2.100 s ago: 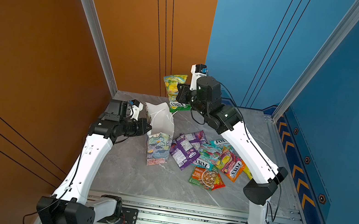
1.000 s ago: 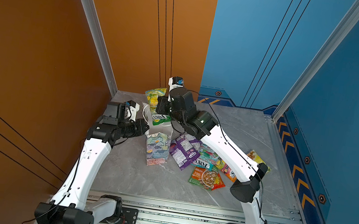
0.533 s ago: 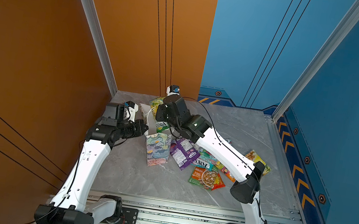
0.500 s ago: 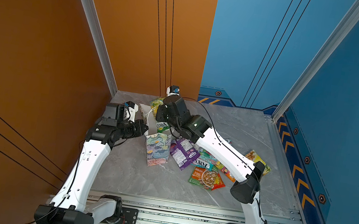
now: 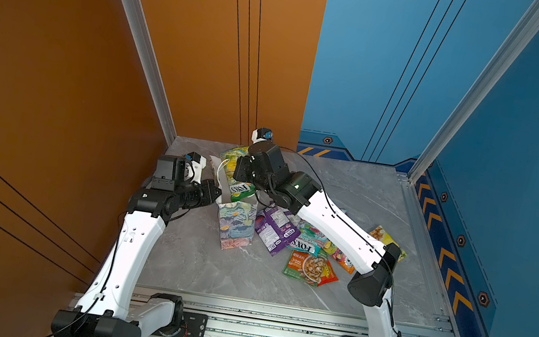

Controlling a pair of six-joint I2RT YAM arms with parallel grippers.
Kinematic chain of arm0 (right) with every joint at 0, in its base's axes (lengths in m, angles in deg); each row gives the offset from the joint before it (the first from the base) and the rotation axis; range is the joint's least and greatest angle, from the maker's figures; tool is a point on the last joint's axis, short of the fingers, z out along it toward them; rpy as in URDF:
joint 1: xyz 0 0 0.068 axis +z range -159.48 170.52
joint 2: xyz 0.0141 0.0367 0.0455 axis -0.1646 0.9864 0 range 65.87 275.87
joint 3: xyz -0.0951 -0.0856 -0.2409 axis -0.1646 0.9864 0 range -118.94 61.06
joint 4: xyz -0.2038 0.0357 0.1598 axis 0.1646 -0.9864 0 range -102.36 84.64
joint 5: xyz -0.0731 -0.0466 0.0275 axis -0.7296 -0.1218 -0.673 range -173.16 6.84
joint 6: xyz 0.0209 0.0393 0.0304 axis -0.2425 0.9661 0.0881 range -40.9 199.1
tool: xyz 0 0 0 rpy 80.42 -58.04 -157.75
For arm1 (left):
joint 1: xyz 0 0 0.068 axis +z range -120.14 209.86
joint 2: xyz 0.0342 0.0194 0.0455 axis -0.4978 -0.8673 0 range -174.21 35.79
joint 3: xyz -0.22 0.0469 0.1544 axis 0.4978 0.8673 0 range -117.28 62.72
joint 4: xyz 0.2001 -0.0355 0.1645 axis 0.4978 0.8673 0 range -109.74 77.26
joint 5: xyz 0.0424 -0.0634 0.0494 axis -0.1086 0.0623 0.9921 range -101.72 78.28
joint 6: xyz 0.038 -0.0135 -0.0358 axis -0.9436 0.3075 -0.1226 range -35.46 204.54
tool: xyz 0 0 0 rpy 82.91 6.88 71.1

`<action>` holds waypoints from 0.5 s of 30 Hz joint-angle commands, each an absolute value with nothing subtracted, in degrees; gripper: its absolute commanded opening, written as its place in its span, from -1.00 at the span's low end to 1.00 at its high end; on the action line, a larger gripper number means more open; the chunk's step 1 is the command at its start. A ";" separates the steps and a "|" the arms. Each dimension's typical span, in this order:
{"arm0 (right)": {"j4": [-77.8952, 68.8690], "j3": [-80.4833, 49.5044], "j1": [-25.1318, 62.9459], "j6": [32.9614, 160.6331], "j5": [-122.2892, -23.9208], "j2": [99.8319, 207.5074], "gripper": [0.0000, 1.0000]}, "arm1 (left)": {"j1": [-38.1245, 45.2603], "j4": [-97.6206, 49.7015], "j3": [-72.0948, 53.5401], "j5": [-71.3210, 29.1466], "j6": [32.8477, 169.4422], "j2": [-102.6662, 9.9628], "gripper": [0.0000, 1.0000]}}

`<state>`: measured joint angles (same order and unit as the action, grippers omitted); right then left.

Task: Place the snacks into the paper bag
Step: 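Lower the packet into the bag opening held by the left gripper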

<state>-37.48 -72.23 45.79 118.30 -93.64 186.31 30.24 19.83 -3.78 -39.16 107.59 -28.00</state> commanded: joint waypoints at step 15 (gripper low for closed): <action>-30.44 -65.15 43.96 127.35 -87.72 185.11 -1.00 | 32.22 19.17 -1.88 -38.48 107.74 -26.35 -1.00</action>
